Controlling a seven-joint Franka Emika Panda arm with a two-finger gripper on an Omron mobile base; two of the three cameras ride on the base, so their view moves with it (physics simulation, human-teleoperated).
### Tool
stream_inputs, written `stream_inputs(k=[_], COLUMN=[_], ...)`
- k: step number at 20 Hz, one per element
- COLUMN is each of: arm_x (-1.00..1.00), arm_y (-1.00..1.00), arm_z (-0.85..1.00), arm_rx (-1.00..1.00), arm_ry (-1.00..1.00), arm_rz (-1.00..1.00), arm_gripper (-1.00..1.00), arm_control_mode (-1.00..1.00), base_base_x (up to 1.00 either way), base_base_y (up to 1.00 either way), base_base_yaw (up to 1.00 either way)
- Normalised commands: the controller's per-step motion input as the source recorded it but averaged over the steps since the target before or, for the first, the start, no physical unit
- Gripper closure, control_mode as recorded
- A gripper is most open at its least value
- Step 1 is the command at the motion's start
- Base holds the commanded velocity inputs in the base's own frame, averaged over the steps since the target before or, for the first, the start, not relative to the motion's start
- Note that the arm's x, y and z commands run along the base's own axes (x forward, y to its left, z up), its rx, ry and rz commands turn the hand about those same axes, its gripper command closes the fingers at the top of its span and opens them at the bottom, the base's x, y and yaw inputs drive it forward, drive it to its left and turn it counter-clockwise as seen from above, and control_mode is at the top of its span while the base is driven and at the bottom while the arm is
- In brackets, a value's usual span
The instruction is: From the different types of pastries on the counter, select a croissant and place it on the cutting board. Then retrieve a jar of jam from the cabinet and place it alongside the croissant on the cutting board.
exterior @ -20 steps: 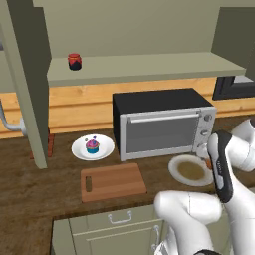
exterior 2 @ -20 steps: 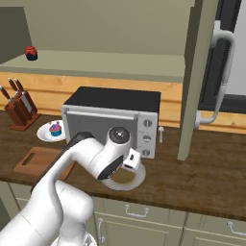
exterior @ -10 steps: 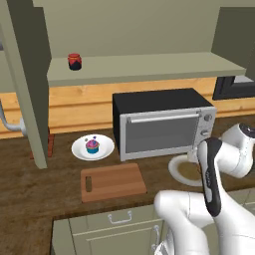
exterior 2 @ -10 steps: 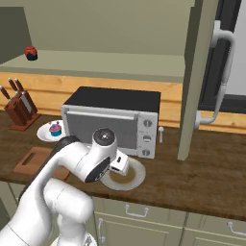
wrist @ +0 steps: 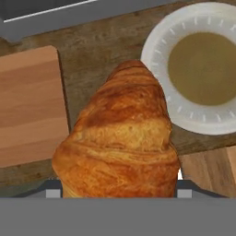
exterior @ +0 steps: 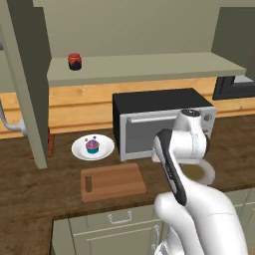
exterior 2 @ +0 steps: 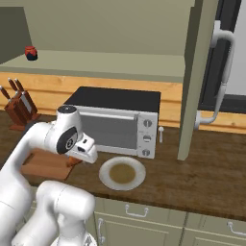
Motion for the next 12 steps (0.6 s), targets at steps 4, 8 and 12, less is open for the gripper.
stream_inputs(k=[4,8,12], arm_x=[0.17,0.24,0.08], arm_y=[0.14,0.61,0.62], arm_z=[-0.14,-0.06,-0.16], arm_rx=[-0.05,-0.04,-0.02], arm_ry=[0.1,0.19,0.21], arm_rz=[-0.02,-0.02,0.0], arm_gripper=[1.0,1.0,1.0], arm_control_mode=[-1.0,-1.0,-1.0], base_base_x=[0.0,0.0,0.0], base_base_y=[0.0,0.0,0.0], base_base_yaw=[0.0,0.0,0.0])
